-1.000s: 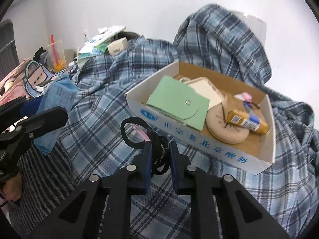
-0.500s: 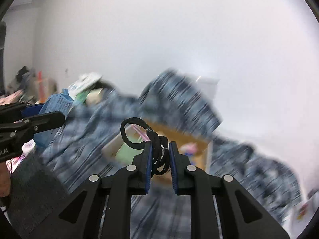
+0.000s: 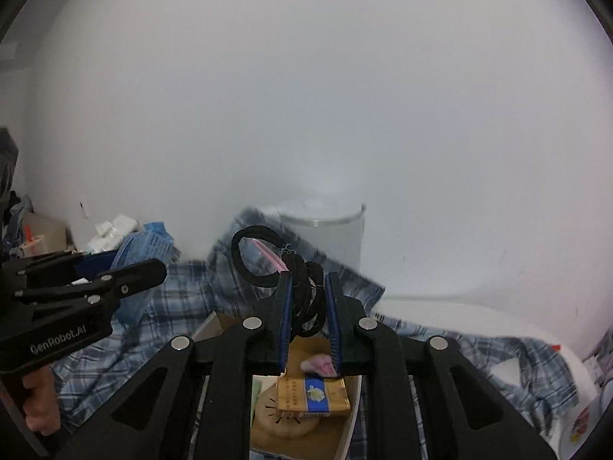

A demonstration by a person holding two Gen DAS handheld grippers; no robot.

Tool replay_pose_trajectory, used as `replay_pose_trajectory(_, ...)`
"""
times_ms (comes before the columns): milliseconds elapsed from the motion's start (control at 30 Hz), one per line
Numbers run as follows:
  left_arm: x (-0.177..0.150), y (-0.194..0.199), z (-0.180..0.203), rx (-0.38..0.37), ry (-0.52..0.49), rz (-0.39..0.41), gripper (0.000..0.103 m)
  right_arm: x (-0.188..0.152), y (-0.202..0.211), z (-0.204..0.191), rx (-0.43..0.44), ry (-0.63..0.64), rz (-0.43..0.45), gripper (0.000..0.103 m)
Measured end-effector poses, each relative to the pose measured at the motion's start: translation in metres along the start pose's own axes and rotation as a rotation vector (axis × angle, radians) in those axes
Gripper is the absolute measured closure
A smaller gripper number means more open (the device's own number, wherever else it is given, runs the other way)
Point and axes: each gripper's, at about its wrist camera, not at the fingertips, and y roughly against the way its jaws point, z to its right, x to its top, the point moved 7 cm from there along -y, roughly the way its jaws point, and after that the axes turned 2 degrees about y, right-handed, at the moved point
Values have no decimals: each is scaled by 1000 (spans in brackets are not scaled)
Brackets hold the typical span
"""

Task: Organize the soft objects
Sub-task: 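Lower the packet and scissors into the box and release both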

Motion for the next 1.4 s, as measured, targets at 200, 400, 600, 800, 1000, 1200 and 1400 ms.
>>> replay_pose_trajectory(200, -41, -58, -6, -10, 0, -158, 66, -43, -53, 5, 14, -15, -146, 88)
replay_pose_trajectory(400, -80, -98, -19, -12, 30, -301, 66, -93, -84, 6, 68, -58, -324, 88)
replay_pose_trajectory(600, -94, -108, -21, -1, 13, -339, 66, -126, -105, 11, 92, -76, -413, 88)
replay_pose_trajectory(800, -97, -110, -19, -4, -6, -349, 66, -135, -111, 8, 121, -73, -450, 87)
replay_pose_trajectory(1000, -95, -114, -20, 10, -4, -354, 49, -133, -112, 3, 134, -60, -442, 85)
replay_pose_trajectory(1200, -74, -100, -31, 78, 8, -203, 3, -123, -106, 12, 35, -51, -379, 12)
replay_pose_trajectory(1400, -32, -52, -30, 75, 20, 25, 1, -94, -87, 31, -36, -74, -258, 12)
